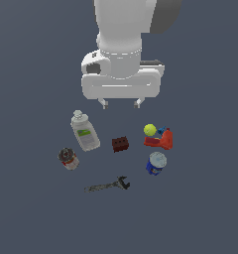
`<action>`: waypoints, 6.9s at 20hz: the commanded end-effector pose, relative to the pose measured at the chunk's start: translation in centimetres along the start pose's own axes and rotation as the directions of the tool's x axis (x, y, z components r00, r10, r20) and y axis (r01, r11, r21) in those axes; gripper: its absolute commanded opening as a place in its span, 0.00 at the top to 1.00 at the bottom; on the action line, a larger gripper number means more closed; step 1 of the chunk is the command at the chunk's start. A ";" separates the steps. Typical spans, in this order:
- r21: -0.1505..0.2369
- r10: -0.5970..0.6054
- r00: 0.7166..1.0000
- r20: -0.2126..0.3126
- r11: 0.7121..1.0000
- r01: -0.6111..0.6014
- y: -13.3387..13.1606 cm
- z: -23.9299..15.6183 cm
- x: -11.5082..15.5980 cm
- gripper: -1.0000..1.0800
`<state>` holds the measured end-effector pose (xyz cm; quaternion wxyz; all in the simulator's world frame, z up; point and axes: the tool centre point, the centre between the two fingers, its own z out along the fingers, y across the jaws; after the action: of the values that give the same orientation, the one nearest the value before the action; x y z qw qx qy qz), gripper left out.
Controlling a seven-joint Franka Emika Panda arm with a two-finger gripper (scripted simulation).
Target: Pick up a designated object from a clutter of objects.
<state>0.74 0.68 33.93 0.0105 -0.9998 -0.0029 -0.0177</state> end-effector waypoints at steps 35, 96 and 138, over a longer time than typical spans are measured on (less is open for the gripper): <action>0.017 0.354 0.935 0.005 0.935 -0.354 1.5 5.3 4.8 0.04; -0.037 0.998 0.056 -0.018 0.055 -0.998 6.5 32.0 12.5 0.04; -0.036 0.998 0.053 -0.016 0.052 -0.998 11.7 20.3 8.7 1.00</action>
<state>10.78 -9.86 12.08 0.0004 -0.7276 0.6860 0.0011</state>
